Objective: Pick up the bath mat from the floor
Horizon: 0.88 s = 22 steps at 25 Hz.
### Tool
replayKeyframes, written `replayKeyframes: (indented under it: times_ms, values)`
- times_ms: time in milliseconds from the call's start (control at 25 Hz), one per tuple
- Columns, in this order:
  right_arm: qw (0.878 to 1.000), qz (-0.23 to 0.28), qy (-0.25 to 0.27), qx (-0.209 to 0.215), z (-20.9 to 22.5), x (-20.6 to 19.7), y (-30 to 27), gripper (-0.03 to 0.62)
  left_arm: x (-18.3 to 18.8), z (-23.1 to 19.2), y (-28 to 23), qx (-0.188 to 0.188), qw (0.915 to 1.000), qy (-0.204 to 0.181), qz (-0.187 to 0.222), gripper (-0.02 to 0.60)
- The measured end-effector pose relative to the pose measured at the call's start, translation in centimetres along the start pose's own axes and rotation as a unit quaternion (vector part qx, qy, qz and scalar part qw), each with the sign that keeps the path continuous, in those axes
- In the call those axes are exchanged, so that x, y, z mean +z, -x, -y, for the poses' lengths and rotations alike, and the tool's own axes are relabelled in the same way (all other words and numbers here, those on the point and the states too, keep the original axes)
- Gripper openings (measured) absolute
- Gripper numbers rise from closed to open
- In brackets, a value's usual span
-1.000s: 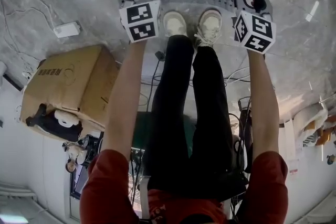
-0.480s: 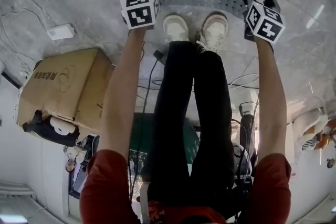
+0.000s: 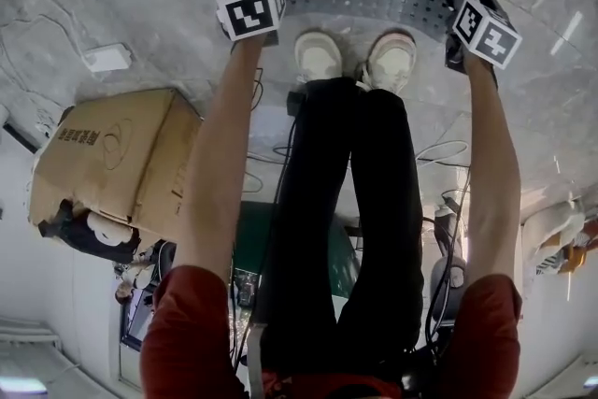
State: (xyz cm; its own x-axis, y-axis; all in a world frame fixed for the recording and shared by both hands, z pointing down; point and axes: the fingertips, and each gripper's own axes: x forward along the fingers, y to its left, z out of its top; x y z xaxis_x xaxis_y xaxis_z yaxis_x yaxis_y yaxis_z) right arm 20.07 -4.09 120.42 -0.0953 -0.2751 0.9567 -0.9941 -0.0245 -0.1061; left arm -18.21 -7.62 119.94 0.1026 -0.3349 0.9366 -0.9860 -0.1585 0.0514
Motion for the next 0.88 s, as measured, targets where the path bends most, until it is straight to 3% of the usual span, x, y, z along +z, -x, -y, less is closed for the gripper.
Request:
replayKeyframes:
  times_ms: [80,200,360,440,520,680,880]
  values:
    - [1.0,-0.001,-0.001,-0.006,0.2,-0.1,-0.2,0.327,-0.5,0.0,-0.7,-0.012,0.9997,0.016,-0.014,0.356]
    - [1.0,0.0,0.001,-0.011,0.3,-0.3,-0.2,0.327,-0.8,0.3,-0.8,-0.015,0.9995,-0.016,-0.024,0.356]
    - [1.0,0.0,0.009,-0.021,0.2,-0.3,-0.2,0.313,-0.9,0.3,-0.6,-0.005,0.9994,-0.022,-0.025,0.353]
    - [1.0,0.001,0.011,-0.017,-0.5,-0.2,0.0,0.253,-0.7,0.5,-0.3,-0.004,0.9994,-0.022,-0.025,0.312]
    - [1.0,0.004,0.015,-0.018,-1.2,-0.1,0.4,0.22,-0.5,0.7,0.3,-0.002,0.9996,-0.014,-0.023,0.219]
    - [0.999,0.015,0.036,-0.014,-3.2,0.4,1.7,0.143,-0.1,1.5,1.4,-0.012,0.9996,-0.005,-0.025,0.176]
    - [0.999,0.024,0.049,0.003,-5.1,0.9,4.2,0.102,0.6,3.3,3.7,-0.011,0.9993,-0.004,-0.035,0.15]
